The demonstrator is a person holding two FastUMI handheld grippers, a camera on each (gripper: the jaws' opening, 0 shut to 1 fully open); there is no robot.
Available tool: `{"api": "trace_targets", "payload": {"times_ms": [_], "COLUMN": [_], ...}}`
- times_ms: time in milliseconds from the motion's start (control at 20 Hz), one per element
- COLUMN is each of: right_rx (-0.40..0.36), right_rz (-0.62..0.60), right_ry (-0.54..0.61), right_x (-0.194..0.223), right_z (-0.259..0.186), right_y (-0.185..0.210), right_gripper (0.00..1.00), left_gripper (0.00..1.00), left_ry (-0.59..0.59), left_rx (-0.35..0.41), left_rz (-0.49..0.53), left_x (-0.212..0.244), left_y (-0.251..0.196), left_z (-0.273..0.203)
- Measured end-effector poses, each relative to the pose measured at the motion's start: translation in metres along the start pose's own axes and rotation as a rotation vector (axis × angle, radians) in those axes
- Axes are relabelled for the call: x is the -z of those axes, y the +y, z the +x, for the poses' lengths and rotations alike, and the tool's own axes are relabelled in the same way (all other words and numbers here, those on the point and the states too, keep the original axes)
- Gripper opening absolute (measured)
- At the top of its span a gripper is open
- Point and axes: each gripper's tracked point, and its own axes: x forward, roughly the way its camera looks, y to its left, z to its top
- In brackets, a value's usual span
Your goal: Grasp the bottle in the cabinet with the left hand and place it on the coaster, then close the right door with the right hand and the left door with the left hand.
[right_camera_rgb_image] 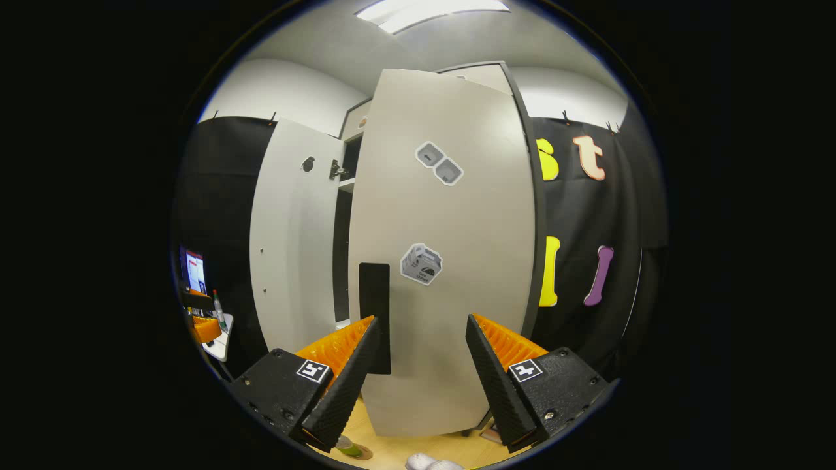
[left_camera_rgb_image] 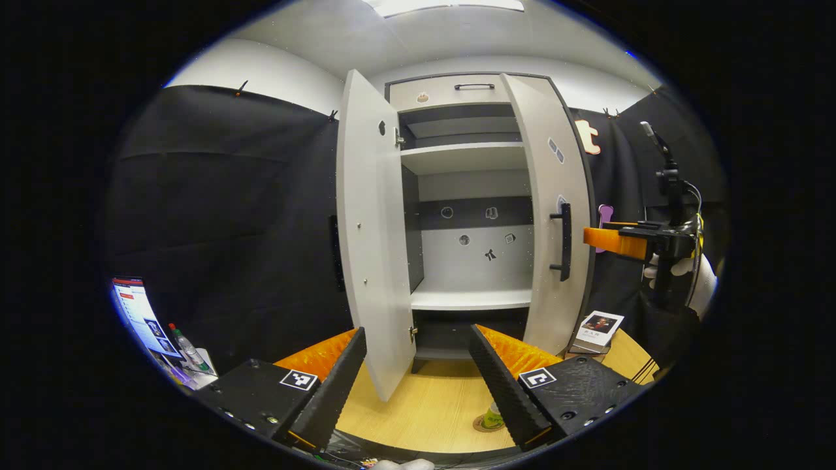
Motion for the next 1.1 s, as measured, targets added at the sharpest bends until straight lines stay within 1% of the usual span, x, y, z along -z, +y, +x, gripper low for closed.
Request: {"api": "trace_targets", "payload": {"times_ms": [250,500,800,900,1100], "right_rx": [0.051,0.109,0.21,0.247,0.289], "right_rz": [0.013,0.012,0.007,0.008,0.01], "right_ry": [0.044,0.078,0.151,0.175,0.217], "right_x": [0.012,0.027,0.058,0.065,0.077], "right_z": [-0.021,-0.054,-0.092,-0.104,-0.123], "right_y": [0.011,0.033,0.065,0.075,0.093], "right_gripper": [0.82,0.82,0.82,0.82,0.82], "left_gripper": [0.96,0.96,0.96,0.96,0.96], "left_ry": [-0.008,-0.03,-0.069,-0.083,-0.112], "left_rx": [0.006,0.004,0.019,0.009,0.017], "left_rz": [0.008,0.019,0.022,0.028,0.016], "left_x": [0.001,-0.003,-0.01,-0.015,-0.028], "left_y": [0.042,0.1,0.16,0.181,0.2], "left_z": [0.022,0.056,0.114,0.135,0.171]}}
